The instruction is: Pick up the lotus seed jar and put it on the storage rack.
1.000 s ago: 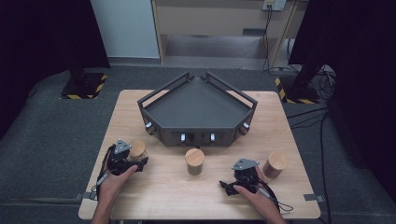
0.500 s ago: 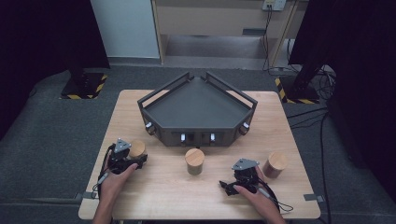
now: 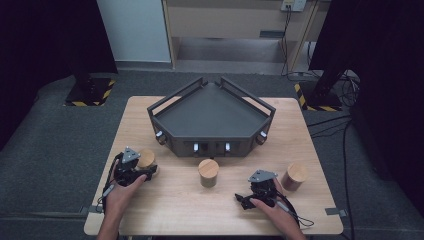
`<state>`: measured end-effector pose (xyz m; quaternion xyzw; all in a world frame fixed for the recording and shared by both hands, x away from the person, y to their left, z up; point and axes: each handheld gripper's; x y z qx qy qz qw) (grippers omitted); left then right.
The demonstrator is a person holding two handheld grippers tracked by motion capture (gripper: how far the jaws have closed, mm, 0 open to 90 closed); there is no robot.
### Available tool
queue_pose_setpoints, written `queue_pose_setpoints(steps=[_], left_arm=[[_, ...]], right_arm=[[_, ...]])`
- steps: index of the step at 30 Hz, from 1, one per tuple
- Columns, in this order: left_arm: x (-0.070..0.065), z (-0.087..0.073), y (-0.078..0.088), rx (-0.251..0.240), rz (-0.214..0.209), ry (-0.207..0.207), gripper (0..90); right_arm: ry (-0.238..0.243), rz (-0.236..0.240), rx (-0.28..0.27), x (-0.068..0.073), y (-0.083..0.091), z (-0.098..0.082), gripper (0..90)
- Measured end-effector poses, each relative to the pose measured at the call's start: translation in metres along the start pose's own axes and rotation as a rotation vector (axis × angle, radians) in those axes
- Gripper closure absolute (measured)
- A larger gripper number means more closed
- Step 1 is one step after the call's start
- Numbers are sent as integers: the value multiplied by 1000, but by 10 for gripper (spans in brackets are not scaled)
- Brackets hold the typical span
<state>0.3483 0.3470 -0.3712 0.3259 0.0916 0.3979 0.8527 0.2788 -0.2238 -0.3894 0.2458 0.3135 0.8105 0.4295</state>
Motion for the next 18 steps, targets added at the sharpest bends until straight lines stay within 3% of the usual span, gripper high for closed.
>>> queue_pose_setpoints(steps=[18], left_arm=[[0, 35, 27, -27, -16, -94, 239]], right_arm=[[0, 0, 0, 0, 0, 0, 10]])
Point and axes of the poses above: each handheld gripper's, and its own axes: y roughly backward along the jaws, z roughly out of its top, x roughly to its left, and after that the axes turned 11 degrees about -y, right-handed
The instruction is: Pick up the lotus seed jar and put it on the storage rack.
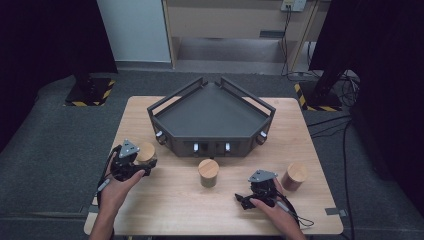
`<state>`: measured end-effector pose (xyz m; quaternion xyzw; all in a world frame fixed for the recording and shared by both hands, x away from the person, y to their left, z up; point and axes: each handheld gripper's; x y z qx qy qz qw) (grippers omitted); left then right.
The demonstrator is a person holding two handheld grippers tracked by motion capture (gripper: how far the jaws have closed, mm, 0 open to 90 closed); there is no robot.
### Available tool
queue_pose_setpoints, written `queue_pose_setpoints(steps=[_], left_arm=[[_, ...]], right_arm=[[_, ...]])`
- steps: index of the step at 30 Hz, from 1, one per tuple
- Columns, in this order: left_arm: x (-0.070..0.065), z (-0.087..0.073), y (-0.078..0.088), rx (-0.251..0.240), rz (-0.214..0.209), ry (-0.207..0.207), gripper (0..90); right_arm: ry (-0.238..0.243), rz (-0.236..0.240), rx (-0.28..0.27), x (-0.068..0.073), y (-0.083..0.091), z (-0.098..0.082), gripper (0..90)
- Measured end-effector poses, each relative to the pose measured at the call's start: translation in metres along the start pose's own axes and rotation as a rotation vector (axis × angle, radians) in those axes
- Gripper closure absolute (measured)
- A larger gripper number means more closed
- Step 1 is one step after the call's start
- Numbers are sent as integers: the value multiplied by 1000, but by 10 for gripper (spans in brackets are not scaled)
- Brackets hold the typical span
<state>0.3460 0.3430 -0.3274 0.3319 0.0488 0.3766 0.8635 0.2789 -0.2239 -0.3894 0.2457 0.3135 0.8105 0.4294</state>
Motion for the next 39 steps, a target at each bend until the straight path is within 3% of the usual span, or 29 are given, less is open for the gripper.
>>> queue_pose_setpoints(steps=[13, 39], left_arm=[[2, 27, 7, -14, -48, -58, 239], [5, 78, 21, -49, -83, -139, 239]], right_arm=[[0, 0, 0, 0, 0, 0, 10], [0, 0, 0, 0, 0, 0, 10]])
Point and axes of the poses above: each handheld gripper's, and its own axes: y roughly backward along the jaws, z roughly out of its top, x roughly to its left, and after that the axes turned 11 degrees about -y, right-handed
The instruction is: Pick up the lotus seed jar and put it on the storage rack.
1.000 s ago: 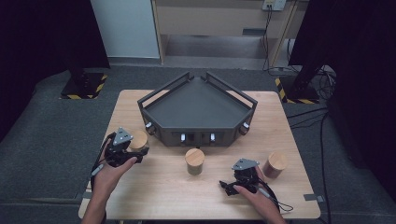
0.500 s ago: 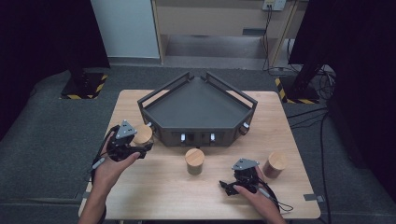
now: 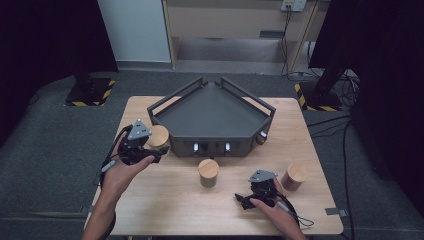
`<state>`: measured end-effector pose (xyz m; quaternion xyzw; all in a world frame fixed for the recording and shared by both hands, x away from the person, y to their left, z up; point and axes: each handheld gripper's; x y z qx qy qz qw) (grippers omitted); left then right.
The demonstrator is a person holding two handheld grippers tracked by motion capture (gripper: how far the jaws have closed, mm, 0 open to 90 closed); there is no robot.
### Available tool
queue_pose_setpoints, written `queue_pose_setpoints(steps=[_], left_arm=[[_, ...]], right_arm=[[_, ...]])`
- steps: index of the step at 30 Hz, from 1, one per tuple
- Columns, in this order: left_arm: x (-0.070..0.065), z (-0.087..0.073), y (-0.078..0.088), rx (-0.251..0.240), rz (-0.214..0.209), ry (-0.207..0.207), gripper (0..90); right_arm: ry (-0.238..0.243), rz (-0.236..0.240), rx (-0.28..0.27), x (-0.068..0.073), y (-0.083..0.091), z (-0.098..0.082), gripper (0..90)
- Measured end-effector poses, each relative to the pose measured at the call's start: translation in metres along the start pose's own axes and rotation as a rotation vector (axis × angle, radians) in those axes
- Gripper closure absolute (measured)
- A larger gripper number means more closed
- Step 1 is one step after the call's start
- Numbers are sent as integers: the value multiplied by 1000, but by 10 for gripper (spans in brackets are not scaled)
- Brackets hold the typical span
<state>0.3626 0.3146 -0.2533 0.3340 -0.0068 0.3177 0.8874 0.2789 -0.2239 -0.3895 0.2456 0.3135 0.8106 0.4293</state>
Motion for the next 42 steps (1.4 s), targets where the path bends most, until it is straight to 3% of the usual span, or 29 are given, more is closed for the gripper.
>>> queue_pose_setpoints(steps=[14, 42], left_arm=[[6, 16, 3, -9, -9, -15, 239], [17, 48, -15, -1, -23, -28, 239]], right_arm=[[0, 0, 0, 0, 0, 0, 9], [0, 0, 0, 0, 0, 0, 10]])
Point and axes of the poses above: each handheld gripper's, and its own axes: y roughly backward along the jaws, z roughly out of its top, x roughly to its left, and after that the axes turned 11 degrees about -y, right-handed
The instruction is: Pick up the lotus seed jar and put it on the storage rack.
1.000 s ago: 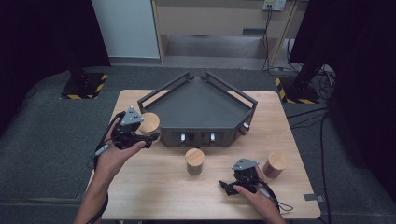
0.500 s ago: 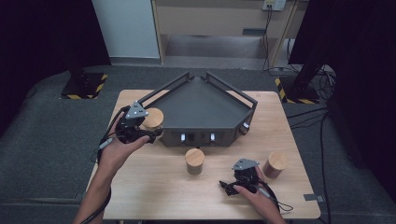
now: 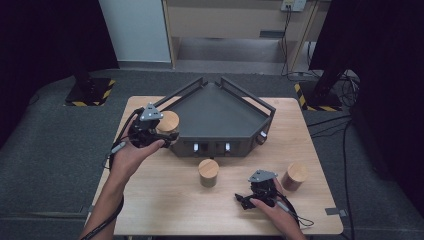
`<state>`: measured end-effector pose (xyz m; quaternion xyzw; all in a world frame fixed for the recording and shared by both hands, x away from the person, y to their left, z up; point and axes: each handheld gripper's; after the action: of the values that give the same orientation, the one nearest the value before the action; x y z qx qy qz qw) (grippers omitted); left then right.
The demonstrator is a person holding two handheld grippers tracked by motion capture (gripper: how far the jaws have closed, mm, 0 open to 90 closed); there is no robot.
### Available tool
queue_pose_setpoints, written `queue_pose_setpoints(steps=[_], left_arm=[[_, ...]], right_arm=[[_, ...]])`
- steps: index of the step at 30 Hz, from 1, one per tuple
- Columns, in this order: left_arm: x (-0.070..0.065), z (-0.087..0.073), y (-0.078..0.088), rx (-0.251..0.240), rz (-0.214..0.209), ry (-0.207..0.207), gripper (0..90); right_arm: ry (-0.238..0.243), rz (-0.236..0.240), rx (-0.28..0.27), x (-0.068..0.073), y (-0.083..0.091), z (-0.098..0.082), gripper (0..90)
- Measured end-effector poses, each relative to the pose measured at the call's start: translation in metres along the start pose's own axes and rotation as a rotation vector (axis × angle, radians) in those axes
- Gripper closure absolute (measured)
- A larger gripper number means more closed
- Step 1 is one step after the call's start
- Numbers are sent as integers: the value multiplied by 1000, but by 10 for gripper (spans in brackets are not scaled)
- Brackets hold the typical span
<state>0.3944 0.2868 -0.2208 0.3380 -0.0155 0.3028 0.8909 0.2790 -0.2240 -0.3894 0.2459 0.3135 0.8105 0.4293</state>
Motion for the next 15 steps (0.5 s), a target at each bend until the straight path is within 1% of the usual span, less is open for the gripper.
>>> queue_pose_setpoints(steps=[6, 10, 15], left_arm=[[5, 11, -5, 6, 1, -11, 239], [8, 18, -11, 17, 4, -10, 239], [11, 25, -20, 17, 4, -7, 239]], right_arm=[[0, 0, 0, 0, 0, 0, 10], [0, 0, 0, 0, 0, 0, 10], [0, 0, 0, 0, 0, 0, 10]])
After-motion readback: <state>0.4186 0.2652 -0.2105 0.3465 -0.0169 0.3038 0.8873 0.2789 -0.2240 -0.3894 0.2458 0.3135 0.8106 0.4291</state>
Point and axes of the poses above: each handheld gripper's, and its own axes: y roughly backward along the jaws, z roughly out of its top, x roughly to its left, and after that the axes turned 11 degrees about -y, right-handed
